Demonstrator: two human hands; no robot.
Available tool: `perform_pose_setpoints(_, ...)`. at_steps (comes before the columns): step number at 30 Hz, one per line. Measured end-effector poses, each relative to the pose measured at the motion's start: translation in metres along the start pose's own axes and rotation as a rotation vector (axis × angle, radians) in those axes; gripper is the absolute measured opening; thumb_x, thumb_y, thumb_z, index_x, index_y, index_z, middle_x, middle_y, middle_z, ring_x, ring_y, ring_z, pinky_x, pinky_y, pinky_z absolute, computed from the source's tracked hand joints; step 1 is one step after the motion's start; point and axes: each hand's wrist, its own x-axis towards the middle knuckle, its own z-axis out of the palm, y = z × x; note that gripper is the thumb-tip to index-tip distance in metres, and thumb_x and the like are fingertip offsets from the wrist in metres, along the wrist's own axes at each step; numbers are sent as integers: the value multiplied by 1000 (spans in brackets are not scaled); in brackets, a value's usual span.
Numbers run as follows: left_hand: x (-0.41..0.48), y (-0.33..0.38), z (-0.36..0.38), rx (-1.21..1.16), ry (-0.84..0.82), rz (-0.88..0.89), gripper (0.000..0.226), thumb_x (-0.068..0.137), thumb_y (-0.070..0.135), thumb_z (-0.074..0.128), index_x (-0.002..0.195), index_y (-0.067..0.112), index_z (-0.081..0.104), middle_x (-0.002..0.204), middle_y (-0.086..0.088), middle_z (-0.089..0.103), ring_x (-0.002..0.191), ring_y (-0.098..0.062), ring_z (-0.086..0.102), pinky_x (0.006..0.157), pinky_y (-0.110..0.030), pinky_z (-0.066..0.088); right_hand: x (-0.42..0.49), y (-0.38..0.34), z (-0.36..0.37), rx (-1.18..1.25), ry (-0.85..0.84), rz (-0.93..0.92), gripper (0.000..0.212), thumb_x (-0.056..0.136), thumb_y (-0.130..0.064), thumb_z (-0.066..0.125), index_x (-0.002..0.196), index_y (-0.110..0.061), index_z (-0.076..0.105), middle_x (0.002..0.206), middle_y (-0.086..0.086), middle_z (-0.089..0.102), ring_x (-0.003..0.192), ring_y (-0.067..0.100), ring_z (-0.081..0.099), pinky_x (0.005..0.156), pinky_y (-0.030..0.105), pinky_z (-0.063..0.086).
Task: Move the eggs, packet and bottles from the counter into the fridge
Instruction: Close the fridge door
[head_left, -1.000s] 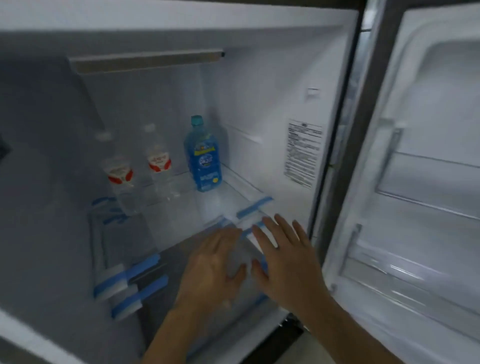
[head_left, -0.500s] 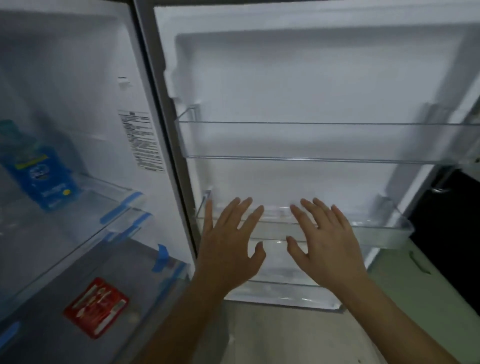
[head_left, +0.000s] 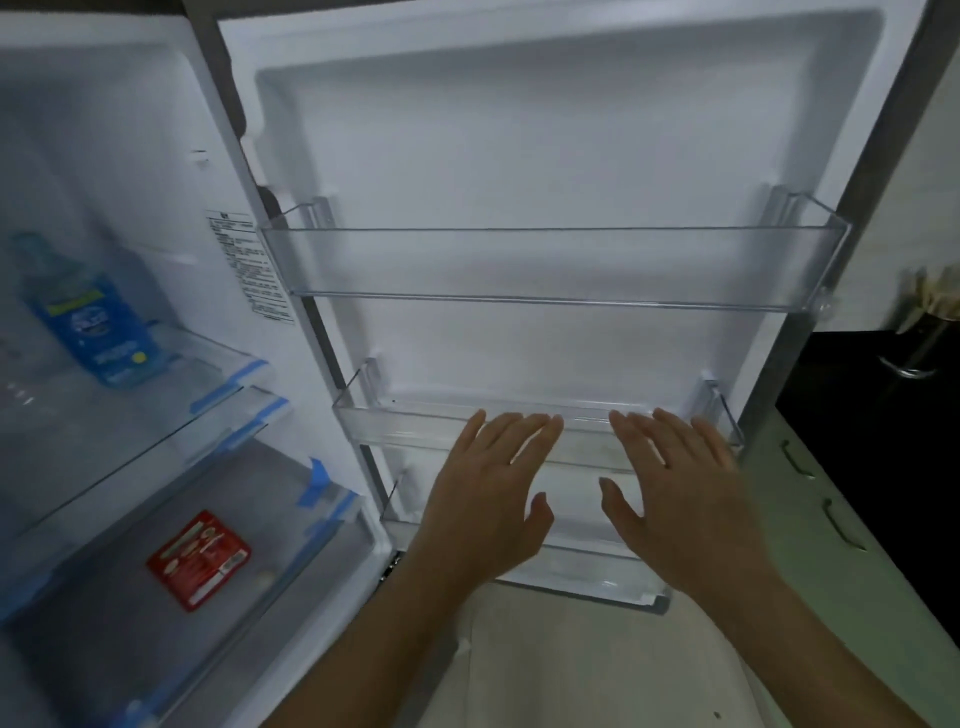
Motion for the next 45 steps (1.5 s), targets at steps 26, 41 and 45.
perform_pose_setpoints(26, -209, 90, -97, -136, 41, 203, 78, 85, 37, 61, 153, 19, 28, 160, 1, 32, 150, -17, 24, 117, -54, 28, -222, -100, -121, 254, 142, -125, 52, 99, -33, 51, 147, -11, 48, 152, 2, 47, 147, 18, 37, 110, 46, 46)
perform_pose_setpoints(41, -290, 108, -167, 33, 282, -287, 87, 76, 15, 71, 152, 19, 28, 159, -2, 31, 149, -21, 27, 116, -62, 26, -236, -139, -118, 407, 51, -194, 72, 102, -51, 35, 161, -19, 7, 166, 0, 21, 150, 13, 28, 116, 40, 37)
perform_pose_setpoints(45, -287, 130, -185, 90, 333, -241, 98, 76, 13, 72, 155, 23, 17, 164, -4, 18, 152, -25, 17, 115, -64, 27, -220, -165, -111, 474, 38, -417, 69, 105, -47, 38, 159, -11, 18, 166, 2, 23, 152, 12, 23, 121, 29, 28)
